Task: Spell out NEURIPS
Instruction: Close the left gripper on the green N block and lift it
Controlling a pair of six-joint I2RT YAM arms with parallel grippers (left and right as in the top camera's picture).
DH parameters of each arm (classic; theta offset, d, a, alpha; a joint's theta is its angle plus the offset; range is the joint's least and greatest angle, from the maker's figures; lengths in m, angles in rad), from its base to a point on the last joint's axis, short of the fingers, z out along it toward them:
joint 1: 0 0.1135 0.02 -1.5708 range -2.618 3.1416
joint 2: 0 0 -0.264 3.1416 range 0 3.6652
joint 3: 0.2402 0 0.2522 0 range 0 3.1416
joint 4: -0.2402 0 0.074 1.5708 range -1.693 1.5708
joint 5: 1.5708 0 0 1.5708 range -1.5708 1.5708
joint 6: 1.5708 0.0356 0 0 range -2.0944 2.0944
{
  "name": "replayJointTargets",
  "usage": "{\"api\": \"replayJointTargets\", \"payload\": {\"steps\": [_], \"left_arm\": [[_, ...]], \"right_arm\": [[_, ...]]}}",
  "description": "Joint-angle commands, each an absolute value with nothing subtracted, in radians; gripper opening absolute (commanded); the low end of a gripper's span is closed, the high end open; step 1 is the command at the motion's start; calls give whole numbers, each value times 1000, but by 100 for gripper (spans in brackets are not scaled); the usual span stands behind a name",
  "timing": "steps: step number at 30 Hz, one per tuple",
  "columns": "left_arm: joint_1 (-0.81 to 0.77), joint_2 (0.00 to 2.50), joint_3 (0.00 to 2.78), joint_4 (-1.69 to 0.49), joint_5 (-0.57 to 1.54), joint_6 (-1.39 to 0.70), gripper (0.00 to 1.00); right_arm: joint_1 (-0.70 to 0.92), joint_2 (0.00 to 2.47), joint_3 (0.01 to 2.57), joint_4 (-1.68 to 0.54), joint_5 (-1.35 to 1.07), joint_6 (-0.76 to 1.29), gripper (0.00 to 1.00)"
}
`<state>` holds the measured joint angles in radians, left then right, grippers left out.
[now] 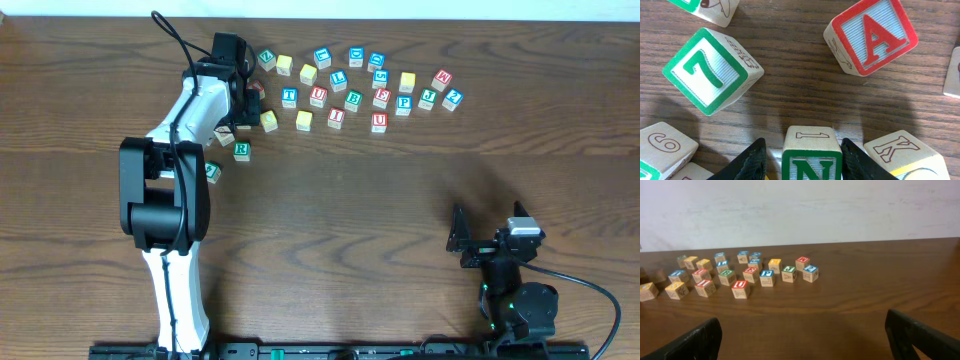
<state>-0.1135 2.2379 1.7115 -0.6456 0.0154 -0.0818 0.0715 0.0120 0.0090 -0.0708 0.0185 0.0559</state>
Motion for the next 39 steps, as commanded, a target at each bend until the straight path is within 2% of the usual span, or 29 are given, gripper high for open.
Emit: {"api": "replayJointTargets", "payload": {"steps": [1,11,21,32,39], "left_arm": [[-121,2250,1700,-644,-1,-88,46],[-124,2250,1661,-610,-1,-88,40],[-124,2247,1662,-608,-1,-88,24],[-124,2119,1665,-649,-1,-88,23],[-133,1951,1665,-778,19,-112,23]], "right_arm": [[80,7,5,-72,16,58,99],[80,7,6,-72,16,58,99],[80,7,6,-72,16,58,99],[80,7,5,-72,16,58,99],[80,7,5,-72,16,58,99]]}}
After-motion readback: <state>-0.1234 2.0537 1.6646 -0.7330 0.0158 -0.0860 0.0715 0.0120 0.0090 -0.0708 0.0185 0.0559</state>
